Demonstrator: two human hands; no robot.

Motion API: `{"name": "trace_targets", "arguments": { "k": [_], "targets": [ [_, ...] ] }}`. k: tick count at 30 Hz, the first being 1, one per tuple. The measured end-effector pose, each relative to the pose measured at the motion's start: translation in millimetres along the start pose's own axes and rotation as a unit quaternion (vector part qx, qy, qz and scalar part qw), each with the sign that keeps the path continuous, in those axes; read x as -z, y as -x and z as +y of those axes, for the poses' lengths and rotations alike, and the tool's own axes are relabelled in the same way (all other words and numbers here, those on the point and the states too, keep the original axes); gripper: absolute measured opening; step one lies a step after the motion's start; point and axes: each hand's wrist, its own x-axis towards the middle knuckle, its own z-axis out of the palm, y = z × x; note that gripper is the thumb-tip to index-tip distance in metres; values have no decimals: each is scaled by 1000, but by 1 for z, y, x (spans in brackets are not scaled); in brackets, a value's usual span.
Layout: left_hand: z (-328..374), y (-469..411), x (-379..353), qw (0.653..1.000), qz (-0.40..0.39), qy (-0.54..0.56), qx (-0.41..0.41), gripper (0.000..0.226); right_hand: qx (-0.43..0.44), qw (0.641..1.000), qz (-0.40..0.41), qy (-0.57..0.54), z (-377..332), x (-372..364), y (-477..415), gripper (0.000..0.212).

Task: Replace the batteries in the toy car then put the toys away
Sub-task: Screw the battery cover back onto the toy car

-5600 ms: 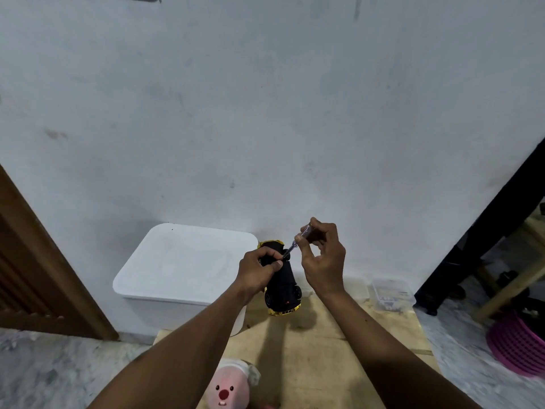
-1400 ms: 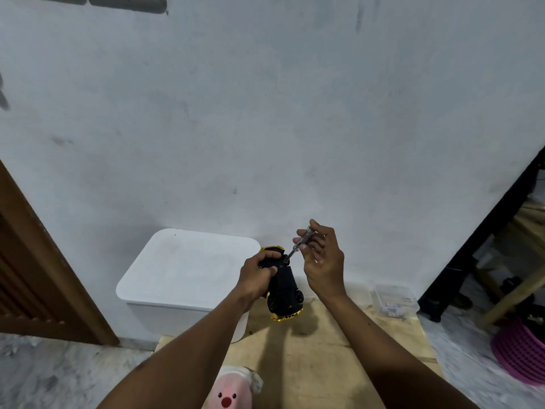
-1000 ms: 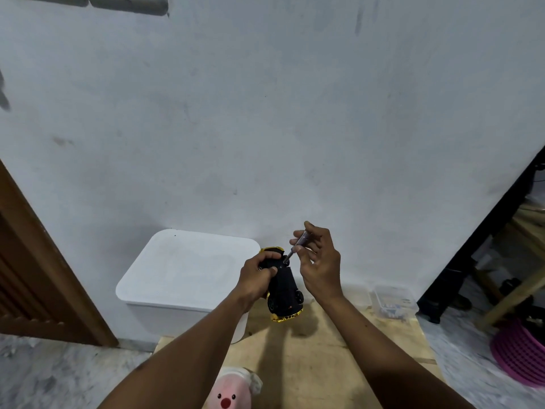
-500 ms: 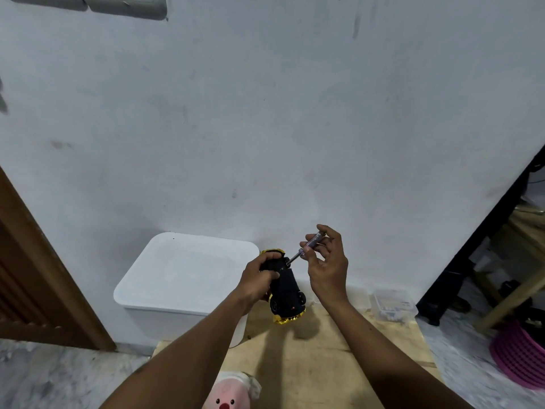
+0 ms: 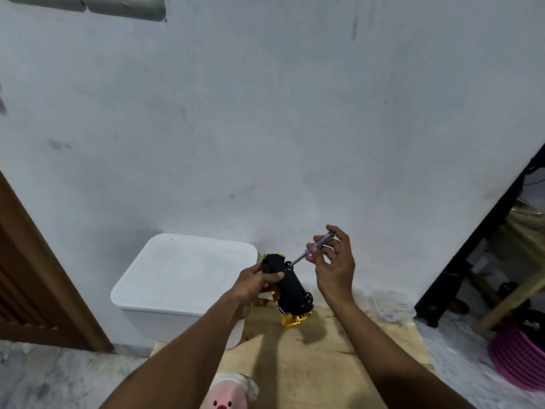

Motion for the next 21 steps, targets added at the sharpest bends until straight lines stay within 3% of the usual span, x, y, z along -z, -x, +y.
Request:
{"name": "trace_targets", "arguments": {
  "k": [6,12,16,21],
  "targets": [
    [-1,-1,0,1000,-15,-22,2,51,-4,1000,2,-5,2,3,-1,49],
    [-12,-6,-2,998,-13,-35,-54,73,-28,999,30,-28,6,10,-4,51],
    [-15,-5,-12,995,-3,-31,-93,56,-39,999,27,-26,13,14,-2,50],
    [-17,-6,-17,987,1,-101,-123,56,-51,997,40,-30,16,23,-6,51]
  ]
}}
